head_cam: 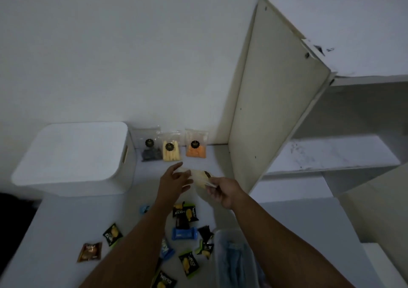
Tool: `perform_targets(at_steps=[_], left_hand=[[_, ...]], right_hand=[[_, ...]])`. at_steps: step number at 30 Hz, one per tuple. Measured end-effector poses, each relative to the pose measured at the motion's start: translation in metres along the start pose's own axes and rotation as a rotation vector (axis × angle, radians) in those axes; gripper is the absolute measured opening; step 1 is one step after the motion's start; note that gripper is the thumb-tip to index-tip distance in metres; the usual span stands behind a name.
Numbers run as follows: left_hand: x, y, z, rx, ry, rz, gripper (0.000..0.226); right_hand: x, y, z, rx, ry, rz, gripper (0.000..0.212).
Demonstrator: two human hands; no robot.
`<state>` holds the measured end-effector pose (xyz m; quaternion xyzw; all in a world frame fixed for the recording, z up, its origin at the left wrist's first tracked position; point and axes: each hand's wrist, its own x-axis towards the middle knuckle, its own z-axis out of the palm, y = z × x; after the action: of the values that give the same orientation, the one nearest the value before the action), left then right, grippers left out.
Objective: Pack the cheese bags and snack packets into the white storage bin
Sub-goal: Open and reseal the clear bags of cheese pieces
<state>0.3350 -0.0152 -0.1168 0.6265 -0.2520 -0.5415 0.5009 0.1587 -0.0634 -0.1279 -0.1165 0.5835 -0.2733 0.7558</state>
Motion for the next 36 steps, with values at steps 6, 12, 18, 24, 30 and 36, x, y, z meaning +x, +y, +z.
perform_targets(at_steps=[6, 12, 18, 24, 30, 36], left_hand=[[-0.018, 0.001, -0.001, -0.113, 0.032, -0.004, 0.060], [-0.027, 0.005, -0.004, -0.020, 0.126, 0.034, 0.054], [-0.027, -0.001, -0.032, 0.578, 0.211, 0.191, 0.056], [-0.025, 0.004, -0.055, 1.063, 0.077, 0.408, 0.014], [-0.022, 0.023, -0.054, 0.940, 0.003, 0.315, 0.016], [-0.027, 0.034, -0.065, 0.841, -0.061, 0.282, 0.017]], right_hand=[[-0.015, 0.010, 0.004, 0.114, -0.107, 0.102, 0.016], [-0.017, 0.020, 0.012, 0.171, -0.151, 0.165, 0.018], [-0.027, 0.025, 0.025, -0.078, -0.153, 0.083, 0.022], [-0.037, 0.009, 0.042, -0.222, -0.148, -0.109, 0.030], [-0.043, 0.021, 0.063, -0.385, -0.117, -0.289, 0.061], [-0.049, 0.036, 0.092, -0.516, 0.001, -0.436, 0.034]])
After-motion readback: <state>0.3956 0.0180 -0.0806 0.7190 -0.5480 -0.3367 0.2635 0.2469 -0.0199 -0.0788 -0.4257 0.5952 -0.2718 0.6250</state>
